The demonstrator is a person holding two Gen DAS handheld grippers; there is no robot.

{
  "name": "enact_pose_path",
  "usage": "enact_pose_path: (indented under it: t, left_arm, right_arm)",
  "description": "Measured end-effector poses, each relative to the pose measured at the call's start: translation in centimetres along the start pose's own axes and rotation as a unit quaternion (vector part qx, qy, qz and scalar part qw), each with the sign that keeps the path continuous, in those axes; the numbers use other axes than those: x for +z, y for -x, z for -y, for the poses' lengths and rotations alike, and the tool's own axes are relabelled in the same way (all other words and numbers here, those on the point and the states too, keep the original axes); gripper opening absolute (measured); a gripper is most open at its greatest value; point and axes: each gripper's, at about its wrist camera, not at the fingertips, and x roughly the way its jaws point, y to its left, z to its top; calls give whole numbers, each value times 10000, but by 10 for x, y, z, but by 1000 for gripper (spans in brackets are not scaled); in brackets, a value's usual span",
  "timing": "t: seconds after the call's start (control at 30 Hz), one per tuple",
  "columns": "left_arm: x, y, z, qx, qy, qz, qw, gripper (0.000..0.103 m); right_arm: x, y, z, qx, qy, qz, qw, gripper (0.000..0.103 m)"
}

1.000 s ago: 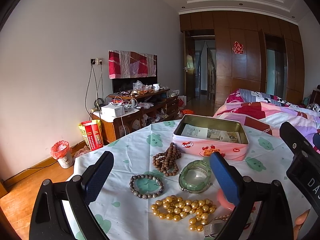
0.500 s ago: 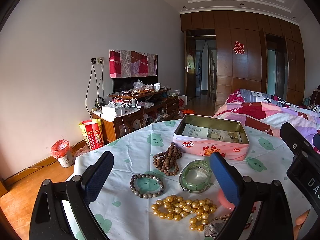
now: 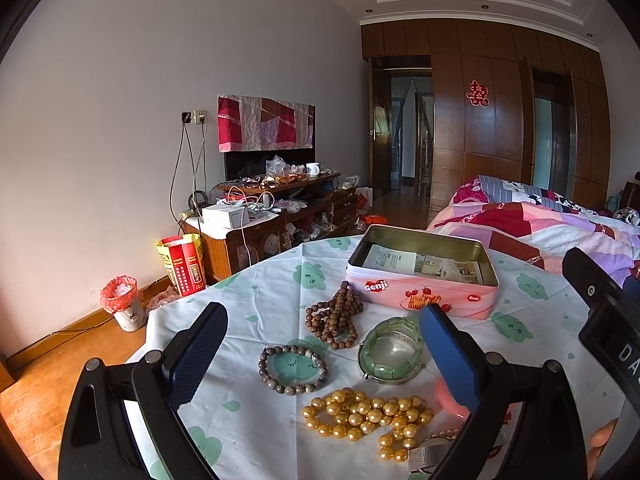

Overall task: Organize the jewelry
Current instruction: 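Grasp the pink bangle with the right gripper while the left gripper grasps the green jade bangle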

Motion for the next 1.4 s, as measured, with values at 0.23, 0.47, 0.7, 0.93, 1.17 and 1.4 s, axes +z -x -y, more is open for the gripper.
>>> enact_pose_path:
  t: [0.23,0.47,0.7,0.93,1.17,1.4]
  left_arm:
    - [-1,-15,-11,-401,47,-605,9974,97]
    - [-11,-53,-47,-510,405,-1670,9838,97]
    - [-13,-72,-65,-1171,990,-2034,9670,97]
    - [5,-72,-26,-2031,282,-1952,9591,97]
    - [10,-88,29,-2499,-547,-2072,9443,80]
    - [-8,-124,51,-2339,-720,-2876,9260,27]
  right_arm:
    - [1,-21,26,-28,-562,-624,9965,103]
    - [4,-41,37,783,-194,-1762,9810,93]
    - [-19,-79,5,1334,581,-2976,9435,50]
    - [-46,-113,-5,1303,815,-3827,9110,49]
    - [-39,-111,8,1179,1024,-3681,9166,15]
    - [-20,-110,30,1262,330,-3277,9357,14]
